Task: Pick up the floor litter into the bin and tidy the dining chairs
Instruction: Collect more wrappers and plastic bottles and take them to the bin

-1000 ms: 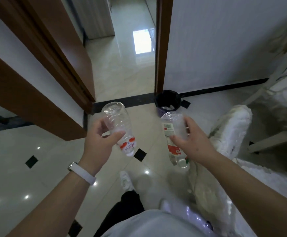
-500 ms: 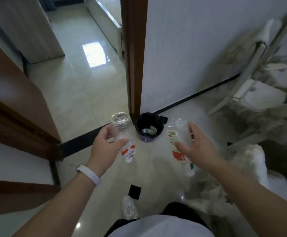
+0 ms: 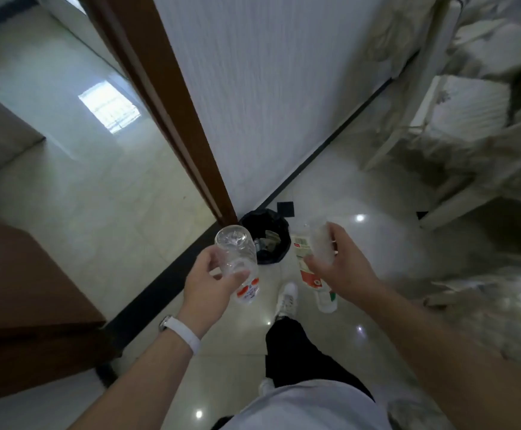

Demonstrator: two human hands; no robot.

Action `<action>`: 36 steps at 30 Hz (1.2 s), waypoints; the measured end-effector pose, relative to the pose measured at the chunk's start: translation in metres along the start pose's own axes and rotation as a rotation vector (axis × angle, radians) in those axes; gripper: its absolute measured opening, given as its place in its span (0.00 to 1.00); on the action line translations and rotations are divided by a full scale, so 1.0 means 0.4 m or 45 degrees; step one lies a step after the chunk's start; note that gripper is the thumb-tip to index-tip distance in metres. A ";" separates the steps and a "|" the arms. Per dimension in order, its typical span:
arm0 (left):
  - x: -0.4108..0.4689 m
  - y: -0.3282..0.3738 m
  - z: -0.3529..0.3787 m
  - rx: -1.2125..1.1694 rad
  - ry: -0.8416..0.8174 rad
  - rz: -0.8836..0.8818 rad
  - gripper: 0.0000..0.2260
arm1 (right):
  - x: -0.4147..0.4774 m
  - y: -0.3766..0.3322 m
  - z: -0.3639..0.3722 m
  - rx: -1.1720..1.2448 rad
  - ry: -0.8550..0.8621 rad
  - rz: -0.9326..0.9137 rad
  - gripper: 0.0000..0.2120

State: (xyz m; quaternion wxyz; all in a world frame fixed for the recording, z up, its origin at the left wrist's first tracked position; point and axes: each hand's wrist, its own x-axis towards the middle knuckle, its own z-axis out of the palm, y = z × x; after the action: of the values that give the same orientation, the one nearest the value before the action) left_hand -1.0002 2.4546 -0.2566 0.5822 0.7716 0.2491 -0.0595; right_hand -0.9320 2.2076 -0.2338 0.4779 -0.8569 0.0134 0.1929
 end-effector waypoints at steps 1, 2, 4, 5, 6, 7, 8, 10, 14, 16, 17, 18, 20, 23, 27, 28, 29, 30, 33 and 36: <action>0.038 0.002 0.008 0.022 -0.002 -0.011 0.20 | 0.042 0.002 0.010 0.025 -0.013 0.010 0.24; 0.076 0.004 0.016 0.040 -0.003 -0.031 0.19 | 0.085 -0.001 0.018 0.050 -0.032 0.023 0.24; 0.147 0.012 0.031 0.067 -0.006 -0.064 0.18 | 0.169 -0.003 0.029 0.076 -0.046 0.046 0.23; 0.183 0.016 0.037 0.091 -0.014 -0.066 0.17 | 0.208 -0.004 0.035 0.087 -0.038 0.050 0.23; 0.217 0.021 0.043 0.117 -0.025 -0.070 0.16 | 0.245 -0.004 0.041 0.095 -0.032 0.056 0.23; 0.252 0.021 0.047 0.135 -0.039 -0.086 0.15 | 0.281 -0.004 0.046 0.098 -0.029 0.062 0.23; 0.288 0.018 0.052 0.139 -0.052 -0.104 0.15 | 0.316 -0.001 0.052 0.111 -0.023 0.077 0.23; 0.355 0.007 0.063 0.147 -0.063 -0.142 0.16 | 0.377 0.010 0.062 0.140 -0.009 0.129 0.24; 0.486 -0.035 0.094 0.173 -0.113 -0.199 0.19 | 0.479 0.061 0.106 0.158 0.028 0.209 0.23; 0.560 -0.072 0.114 0.189 -0.159 -0.211 0.19 | 0.524 0.094 0.141 0.143 0.042 0.246 0.24; 0.599 -0.097 0.127 0.193 -0.197 -0.217 0.19 | 0.547 0.116 0.160 0.138 0.053 0.273 0.25; 0.636 -0.126 0.140 0.199 -0.240 -0.234 0.19 | 0.569 0.141 0.182 0.143 0.071 0.311 0.26; 0.708 -0.189 0.166 0.219 -0.308 -0.259 0.22 | 0.615 0.190 0.233 0.154 0.126 0.352 0.26; 0.801 -0.301 0.211 0.230 -0.377 -0.264 0.23 | 0.690 0.289 0.326 0.160 0.172 0.377 0.24; 0.937 -0.456 0.272 0.310 -0.432 -0.239 0.24 | 0.798 0.441 0.458 0.134 0.252 0.397 0.26; 0.973 -0.500 0.286 0.330 -0.444 -0.233 0.25 | 0.824 0.480 0.491 0.144 0.275 0.404 0.27; 1.005 -0.543 0.298 0.346 -0.452 -0.234 0.26 | 0.848 0.515 0.521 0.153 0.293 0.413 0.28; 1.032 -0.583 0.309 0.359 -0.462 -0.239 0.27 | 0.868 0.549 0.548 0.163 0.309 0.421 0.29; 1.096 -0.688 0.343 0.415 -0.480 -0.232 0.28 | 0.921 0.649 0.622 0.178 0.327 0.444 0.30; 1.148 -0.788 0.367 0.447 -0.475 -0.215 0.27 | 0.967 0.742 0.696 0.160 0.319 0.450 0.31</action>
State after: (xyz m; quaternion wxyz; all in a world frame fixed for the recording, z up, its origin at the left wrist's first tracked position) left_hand -0.7152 2.5252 -0.7520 0.4683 0.8130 0.1869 -0.2913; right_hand -0.7243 2.3383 -0.7384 0.4837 -0.8271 0.2345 0.1644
